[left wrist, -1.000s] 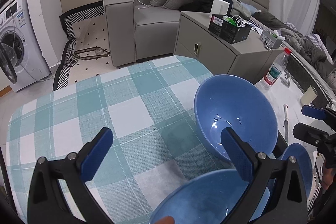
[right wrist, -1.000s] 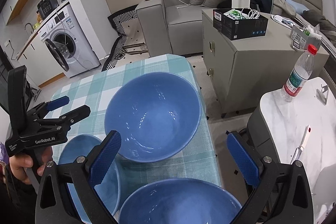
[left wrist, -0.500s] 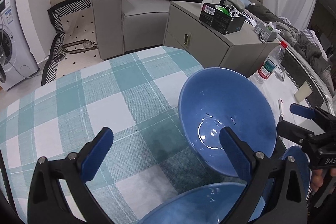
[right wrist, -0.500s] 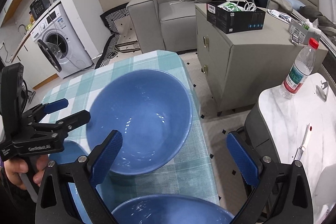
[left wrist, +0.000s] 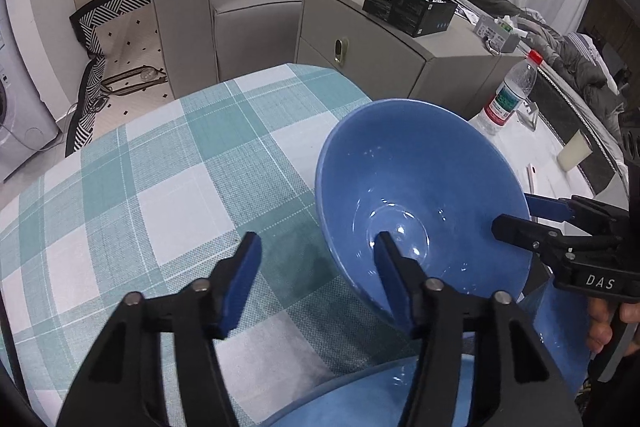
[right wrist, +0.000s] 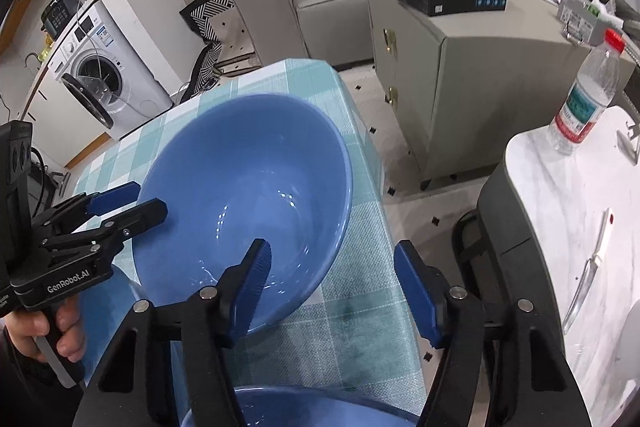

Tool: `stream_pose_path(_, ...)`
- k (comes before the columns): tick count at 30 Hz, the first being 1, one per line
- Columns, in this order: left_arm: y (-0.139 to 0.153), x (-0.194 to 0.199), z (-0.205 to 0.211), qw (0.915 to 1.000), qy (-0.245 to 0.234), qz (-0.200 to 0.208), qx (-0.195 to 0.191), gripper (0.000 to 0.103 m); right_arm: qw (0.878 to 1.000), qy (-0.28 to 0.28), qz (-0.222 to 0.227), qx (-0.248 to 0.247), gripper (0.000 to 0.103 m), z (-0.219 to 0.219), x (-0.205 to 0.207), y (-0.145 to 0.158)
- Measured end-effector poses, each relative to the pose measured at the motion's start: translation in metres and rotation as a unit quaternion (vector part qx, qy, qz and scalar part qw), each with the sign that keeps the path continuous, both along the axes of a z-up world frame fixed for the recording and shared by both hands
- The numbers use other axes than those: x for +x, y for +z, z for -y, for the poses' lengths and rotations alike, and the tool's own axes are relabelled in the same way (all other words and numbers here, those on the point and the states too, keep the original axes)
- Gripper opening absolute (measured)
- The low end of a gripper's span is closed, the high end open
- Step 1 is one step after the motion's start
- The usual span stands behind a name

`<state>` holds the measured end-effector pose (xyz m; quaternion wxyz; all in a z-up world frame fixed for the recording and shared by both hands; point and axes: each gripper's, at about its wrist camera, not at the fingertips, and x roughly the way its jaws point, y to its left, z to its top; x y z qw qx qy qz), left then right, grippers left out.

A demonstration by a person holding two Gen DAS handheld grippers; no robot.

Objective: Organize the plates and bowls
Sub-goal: 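Close both tools together on the blue bowl rim, then lift the blue bowl with both tools and tilt it over another bowl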

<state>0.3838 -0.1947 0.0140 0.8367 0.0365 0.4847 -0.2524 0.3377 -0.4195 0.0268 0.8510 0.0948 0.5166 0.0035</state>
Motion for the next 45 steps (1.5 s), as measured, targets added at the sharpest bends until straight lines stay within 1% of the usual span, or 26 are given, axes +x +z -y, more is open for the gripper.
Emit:
stream_pose_path(2,-0.002,0.001,0.001,1.0000,-0.001,-0.006,-0.002,0.041,1.000,0.004,-0.002,0.001,0.060,0.000,0.000,-0.002)
stream_pose_path(3,-0.002,0.001,0.002,1.0000,-0.003,-0.008,-0.002,0.038,1.000,0.007,-0.002,0.001,0.060,-0.001,0.000,-0.002)
stream_pose_path(6,-0.003,-0.001,0.006,0.9999,-0.011,-0.006,0.004,0.034,1.000,0.019,-0.002,-0.013,0.058,-0.005,0.000,-0.005)
stream_pose_path(7,-0.003,-0.002,0.006,0.9999,-0.013,-0.006,0.004,0.033,1.000,0.023,-0.003,-0.015,0.053,-0.006,0.000,-0.006)
stream_pose_path(12,-0.003,-0.003,0.011,0.9997,-0.025,-0.005,0.005,0.024,0.999,0.032,-0.002,-0.012,0.044,-0.009,-0.001,-0.007)
stream_pose_path(17,-0.002,-0.006,0.014,0.9994,-0.034,-0.002,0.008,0.019,0.999,0.042,0.003,-0.015,0.032,-0.015,-0.002,-0.006)
stream_pose_path(20,-0.002,-0.006,0.015,0.9993,-0.036,0.002,0.011,0.019,0.999,0.044,0.008,-0.023,0.028,-0.018,-0.003,-0.005)
stream_pose_path(27,-0.001,-0.007,0.015,0.9993,-0.034,0.005,0.010,0.019,0.999,0.042,0.010,-0.032,0.027,-0.021,-0.002,-0.005)
stream_pose_path(33,0.003,-0.009,0.016,0.9995,-0.028,0.014,0.009,0.019,0.999,0.038,0.015,-0.028,0.027,-0.020,-0.004,-0.003)
stream_pose_path(45,0.017,-0.015,0.019,0.9991,-0.027,0.033,0.001,0.019,0.998,0.028,0.042,-0.025,0.027,-0.016,-0.015,0.015)
